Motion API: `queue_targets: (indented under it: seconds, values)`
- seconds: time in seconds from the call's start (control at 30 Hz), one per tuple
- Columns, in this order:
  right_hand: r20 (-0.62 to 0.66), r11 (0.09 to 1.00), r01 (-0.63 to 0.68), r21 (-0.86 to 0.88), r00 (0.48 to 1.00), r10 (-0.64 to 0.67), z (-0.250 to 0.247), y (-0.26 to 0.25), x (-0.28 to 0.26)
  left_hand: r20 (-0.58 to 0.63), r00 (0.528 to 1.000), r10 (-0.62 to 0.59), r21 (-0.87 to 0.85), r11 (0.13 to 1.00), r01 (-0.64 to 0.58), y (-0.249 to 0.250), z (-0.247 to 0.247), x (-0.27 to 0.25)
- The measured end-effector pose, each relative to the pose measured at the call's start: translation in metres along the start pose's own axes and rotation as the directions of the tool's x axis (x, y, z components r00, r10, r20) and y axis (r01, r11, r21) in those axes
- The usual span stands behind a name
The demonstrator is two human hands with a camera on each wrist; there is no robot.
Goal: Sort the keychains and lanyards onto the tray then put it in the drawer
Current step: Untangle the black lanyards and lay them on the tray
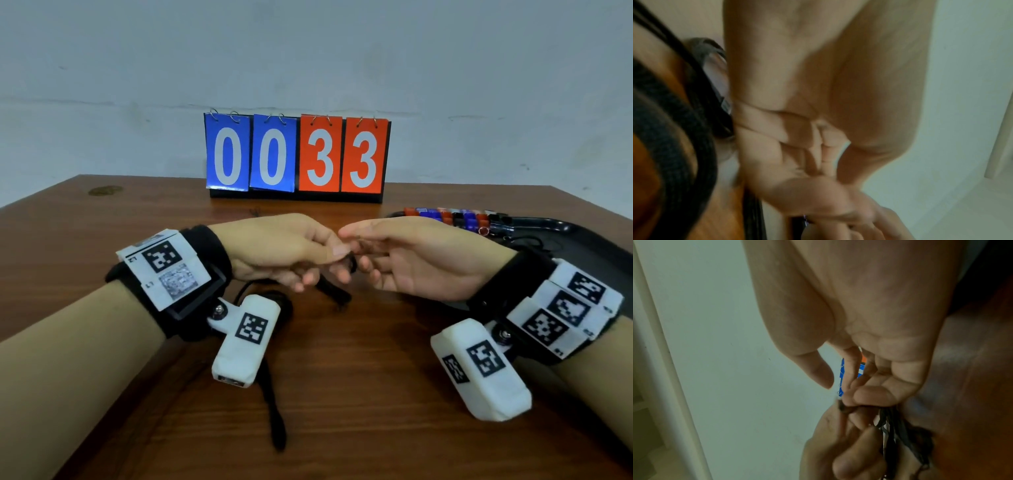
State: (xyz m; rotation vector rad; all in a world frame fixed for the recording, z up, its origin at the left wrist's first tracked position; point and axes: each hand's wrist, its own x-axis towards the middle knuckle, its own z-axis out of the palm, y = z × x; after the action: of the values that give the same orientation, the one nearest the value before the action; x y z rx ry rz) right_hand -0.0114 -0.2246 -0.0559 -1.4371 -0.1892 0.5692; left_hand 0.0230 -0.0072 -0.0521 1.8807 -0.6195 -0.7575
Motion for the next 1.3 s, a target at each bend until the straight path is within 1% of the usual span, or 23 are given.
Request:
queue_targets:
  seconds: [0.07,0.13,0.23,0.33,0.4,0.5,0.53,0.6,0.67,0.8,0.9,0.97,1.0,1.1,1.17,1.23,1.3]
  values:
    - [-0.007,1.000,0.006,0.010,1.000,-0.006,-0.001,0.000,0.000,0.007,0.996,0.084,-0.152,0.985,-0.082,0.004,-0.003,-0.003]
    - [-0.036,0.998,0.021,0.051,0.999,-0.020,-0.002,0.001,-0.001,-0.043,0.986,0.163,-0.271,0.948,-0.169,0.006,-0.004,-0.004]
    - [-0.050,0.995,0.034,0.094,0.998,-0.030,-0.001,-0.001,-0.001,-0.178,0.961,0.213,-0.299,0.918,-0.259,0.004,-0.006,0.000]
    - [-0.027,0.997,0.018,0.074,0.999,-0.016,-0.002,-0.002,-0.001,-0.285,0.937,0.203,-0.360,0.883,-0.301,0.003,-0.010,0.001]
    - [-0.041,0.998,0.044,0.045,0.998,-0.042,-0.002,-0.002,-0.001,-0.358,0.916,0.178,-0.407,0.854,-0.325,0.004,-0.013,0.001]
    - [-0.071,0.989,0.132,0.071,0.989,-0.127,-0.003,-0.003,-0.001,-0.456,0.879,0.137,-0.475,0.798,-0.371,0.004,-0.018,0.001]
    - [-0.074,0.981,0.167,0.098,0.984,-0.160,-0.003,-0.004,-0.002,-0.482,0.868,0.122,-0.480,0.791,-0.378,0.004,-0.019,0.001]
    - [-0.082,0.959,0.248,0.140,0.968,-0.238,-0.003,-0.007,-0.004,-0.512,0.852,0.111,-0.451,0.809,-0.377,0.003,-0.023,0.000]
    - [-0.107,0.937,0.310,0.160,0.949,-0.296,-0.003,-0.009,-0.005,-0.484,0.866,0.127,-0.401,0.847,-0.349,0.003,-0.024,0.000]
    - [-0.122,0.909,0.391,0.143,0.919,-0.376,-0.001,-0.009,-0.006,-0.332,0.927,0.175,-0.251,0.931,-0.266,0.004,-0.018,-0.003]
    - [-0.064,0.896,0.406,0.181,0.914,-0.401,0.002,-0.009,-0.008,-0.172,0.968,0.184,-0.189,0.958,-0.216,0.007,-0.008,-0.003]
    - [-0.005,0.894,0.398,0.208,0.914,-0.406,0.002,-0.009,-0.009,-0.079,0.980,0.185,-0.141,0.971,-0.195,0.008,-0.003,-0.003]
    - [0.026,0.893,0.397,0.213,0.911,-0.411,0.003,-0.009,-0.010,-0.058,0.982,0.180,-0.103,0.977,-0.185,0.009,-0.001,-0.003]
    - [0.063,0.897,0.386,0.214,0.911,-0.407,0.002,-0.008,-0.010,-0.053,0.983,0.174,-0.031,0.984,-0.176,0.009,0.001,-0.003]
    - [0.029,0.906,0.383,0.179,0.919,-0.394,0.003,-0.008,-0.010,-0.120,0.978,0.170,-0.017,0.985,-0.174,0.008,-0.001,-0.002]
    - [-0.055,0.920,0.377,0.106,0.926,-0.373,0.003,-0.009,-0.009,-0.191,0.965,0.178,-0.085,0.977,-0.197,0.007,-0.005,-0.002]
    - [-0.160,0.938,0.344,0.040,0.929,-0.334,0.001,-0.009,-0.006,-0.188,0.960,0.206,-0.250,0.936,-0.249,0.008,-0.009,-0.003]
